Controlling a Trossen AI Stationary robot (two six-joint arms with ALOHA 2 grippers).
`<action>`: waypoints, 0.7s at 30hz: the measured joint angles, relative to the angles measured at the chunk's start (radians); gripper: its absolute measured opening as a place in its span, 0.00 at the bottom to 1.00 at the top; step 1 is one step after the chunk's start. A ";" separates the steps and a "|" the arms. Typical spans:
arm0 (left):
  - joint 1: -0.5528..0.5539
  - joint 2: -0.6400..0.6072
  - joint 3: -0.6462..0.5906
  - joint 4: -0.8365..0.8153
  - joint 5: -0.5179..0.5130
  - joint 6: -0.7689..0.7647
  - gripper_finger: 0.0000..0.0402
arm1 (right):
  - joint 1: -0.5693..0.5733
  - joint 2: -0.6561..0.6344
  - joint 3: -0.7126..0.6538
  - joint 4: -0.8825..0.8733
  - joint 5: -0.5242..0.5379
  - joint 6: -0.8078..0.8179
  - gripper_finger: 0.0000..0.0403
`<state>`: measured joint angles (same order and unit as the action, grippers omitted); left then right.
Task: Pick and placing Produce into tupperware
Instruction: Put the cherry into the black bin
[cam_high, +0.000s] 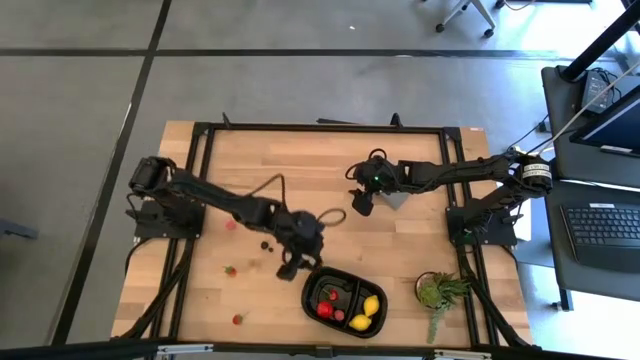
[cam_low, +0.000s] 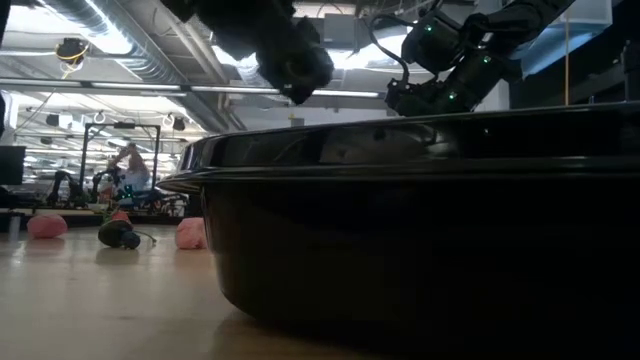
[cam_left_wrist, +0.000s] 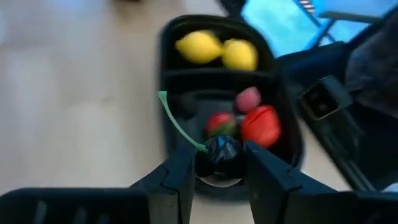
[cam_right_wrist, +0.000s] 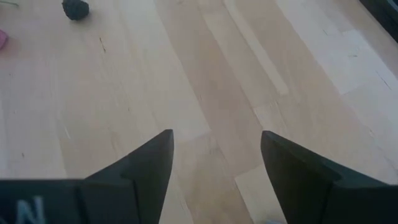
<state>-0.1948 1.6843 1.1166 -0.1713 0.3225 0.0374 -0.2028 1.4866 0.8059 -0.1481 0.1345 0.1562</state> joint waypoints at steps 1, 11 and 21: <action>-0.012 0.013 0.000 0.006 0.001 0.000 0.26 | 0.000 0.000 0.000 0.000 0.000 0.000 0.60; -0.065 0.163 -0.001 0.091 0.000 -0.006 0.28 | 0.023 0.000 0.000 -0.001 -0.005 0.022 0.60; -0.063 0.178 -0.001 0.093 -0.003 -0.043 0.38 | 0.034 0.000 0.000 -0.001 -0.005 0.023 0.60</action>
<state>-0.2581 1.8623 1.1156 -0.0782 0.3192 -0.0055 -0.1692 1.4865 0.8062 -0.1493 0.1295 0.1787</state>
